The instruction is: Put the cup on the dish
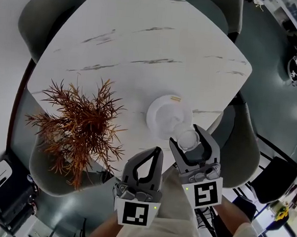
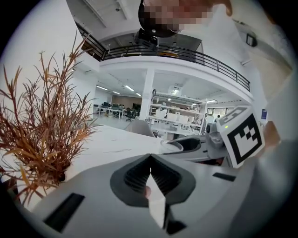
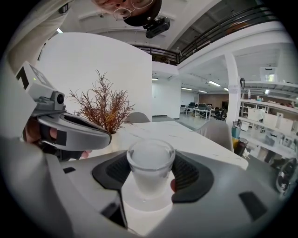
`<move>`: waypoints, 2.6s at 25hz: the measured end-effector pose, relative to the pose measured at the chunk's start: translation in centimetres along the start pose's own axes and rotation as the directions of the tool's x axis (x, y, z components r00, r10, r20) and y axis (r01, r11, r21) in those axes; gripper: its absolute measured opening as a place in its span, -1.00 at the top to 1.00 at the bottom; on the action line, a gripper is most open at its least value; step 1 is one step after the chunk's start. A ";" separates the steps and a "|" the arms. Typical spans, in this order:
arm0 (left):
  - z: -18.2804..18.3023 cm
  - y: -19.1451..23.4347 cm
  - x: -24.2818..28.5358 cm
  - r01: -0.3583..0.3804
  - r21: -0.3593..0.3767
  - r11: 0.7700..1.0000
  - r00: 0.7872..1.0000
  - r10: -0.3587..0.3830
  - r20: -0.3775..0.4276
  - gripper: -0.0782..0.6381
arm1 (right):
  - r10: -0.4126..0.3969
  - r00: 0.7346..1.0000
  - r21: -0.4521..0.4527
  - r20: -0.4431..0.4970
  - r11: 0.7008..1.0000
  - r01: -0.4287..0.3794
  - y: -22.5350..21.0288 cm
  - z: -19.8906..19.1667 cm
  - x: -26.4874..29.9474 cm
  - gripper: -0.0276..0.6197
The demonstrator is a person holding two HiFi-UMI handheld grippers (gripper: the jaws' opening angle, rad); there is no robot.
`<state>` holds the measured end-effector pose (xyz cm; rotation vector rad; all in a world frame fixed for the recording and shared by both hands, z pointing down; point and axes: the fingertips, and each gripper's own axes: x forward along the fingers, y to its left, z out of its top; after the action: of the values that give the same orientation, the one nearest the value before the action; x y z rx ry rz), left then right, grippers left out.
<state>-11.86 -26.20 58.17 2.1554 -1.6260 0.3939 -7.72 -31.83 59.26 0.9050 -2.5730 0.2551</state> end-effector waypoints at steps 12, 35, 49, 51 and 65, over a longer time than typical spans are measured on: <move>-2.4 0.9 1.9 0.008 0.035 0.999 1.000 -0.007 -0.015 0.76 | 0.028 0.999 -0.039 -0.017 0.999 -0.029 0.3 -2.8 2.2 0.08; -3.7 1.7 2.2 -0.005 0.025 1.000 1.000 0.006 -0.026 0.76 | 0.022 1.000 -0.041 -0.013 0.999 -0.023 -0.1 -4.0 5.5 0.08; -3.1 1.6 1.9 0.000 0.025 1.000 1.000 0.001 -0.027 0.76 | 0.046 0.998 -0.081 -0.037 0.995 -0.049 -0.2 -4.6 5.2 0.08; -3.0 1.5 1.8 0.003 0.029 1.000 1.000 -0.002 -0.024 0.76 | 0.039 0.998 -0.075 -0.054 0.996 -0.043 -0.3 -4.9 5.0 0.08; -1.3 1.0 0.4 0.004 0.034 0.999 1.000 -0.004 -0.001 0.76 | 0.009 0.994 -0.004 -0.105 1.000 -0.009 -0.7 -5.5 2.6 0.08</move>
<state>-12.64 -26.14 59.62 2.1828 -1.6254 0.4243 -7.39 -32.19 65.34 0.8550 -2.4806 0.2917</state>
